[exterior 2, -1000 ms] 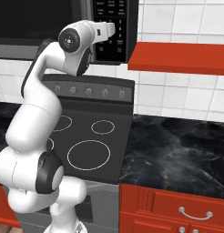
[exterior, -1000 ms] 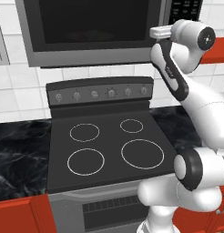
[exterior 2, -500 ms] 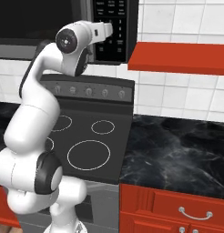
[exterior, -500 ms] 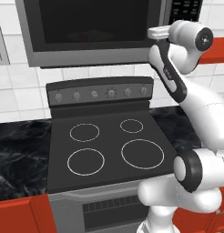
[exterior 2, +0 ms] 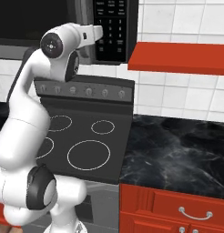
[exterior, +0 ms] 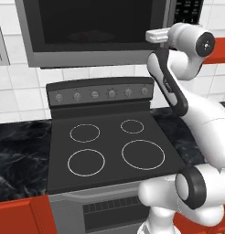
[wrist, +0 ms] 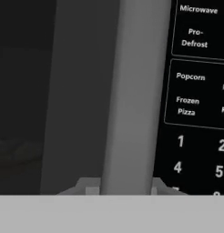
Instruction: The microwave is finished heating the fish and sweet potato. Take the bowl containing the food and place it on the dining counter.
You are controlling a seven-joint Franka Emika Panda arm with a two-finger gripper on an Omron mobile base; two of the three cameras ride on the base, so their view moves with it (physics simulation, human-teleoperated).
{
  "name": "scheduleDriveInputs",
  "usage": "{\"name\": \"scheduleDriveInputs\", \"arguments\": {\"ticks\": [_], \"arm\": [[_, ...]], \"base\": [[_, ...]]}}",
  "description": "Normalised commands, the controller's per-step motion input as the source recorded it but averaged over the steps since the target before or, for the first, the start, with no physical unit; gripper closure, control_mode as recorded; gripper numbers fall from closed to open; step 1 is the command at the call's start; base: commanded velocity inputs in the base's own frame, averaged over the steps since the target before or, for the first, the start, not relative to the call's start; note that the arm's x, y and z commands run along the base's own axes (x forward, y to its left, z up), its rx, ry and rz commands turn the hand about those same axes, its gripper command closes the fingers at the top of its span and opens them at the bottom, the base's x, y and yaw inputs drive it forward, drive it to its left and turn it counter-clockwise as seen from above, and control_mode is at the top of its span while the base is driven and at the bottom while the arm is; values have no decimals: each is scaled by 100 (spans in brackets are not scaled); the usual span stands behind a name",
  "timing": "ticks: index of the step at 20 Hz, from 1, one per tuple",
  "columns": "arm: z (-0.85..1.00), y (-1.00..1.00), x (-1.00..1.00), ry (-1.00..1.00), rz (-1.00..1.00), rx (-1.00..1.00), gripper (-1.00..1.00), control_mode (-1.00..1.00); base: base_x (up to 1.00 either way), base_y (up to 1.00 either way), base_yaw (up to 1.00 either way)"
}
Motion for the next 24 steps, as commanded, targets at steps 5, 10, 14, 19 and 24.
{"name": "scheduleDriveInputs", "arguments": {"ticks": [5, 10, 14, 19, 24], "arm": [[47, 67, -74, 1, -1, 0, 100, -100], [52, 89, -93, 2, -3, 0, 100, -100], [57, 98, -100, 2, -4, 0, 100, -100], [30, 100, -100, 0, -4, 0, 100, -100], [3, 99, -100, 0, -3, 0, 100, -100]], "base": [[0, 0, 0], [0, 0, 0], [0, 0, 0], [0, 0, 0], [0, 0, 0]]}}
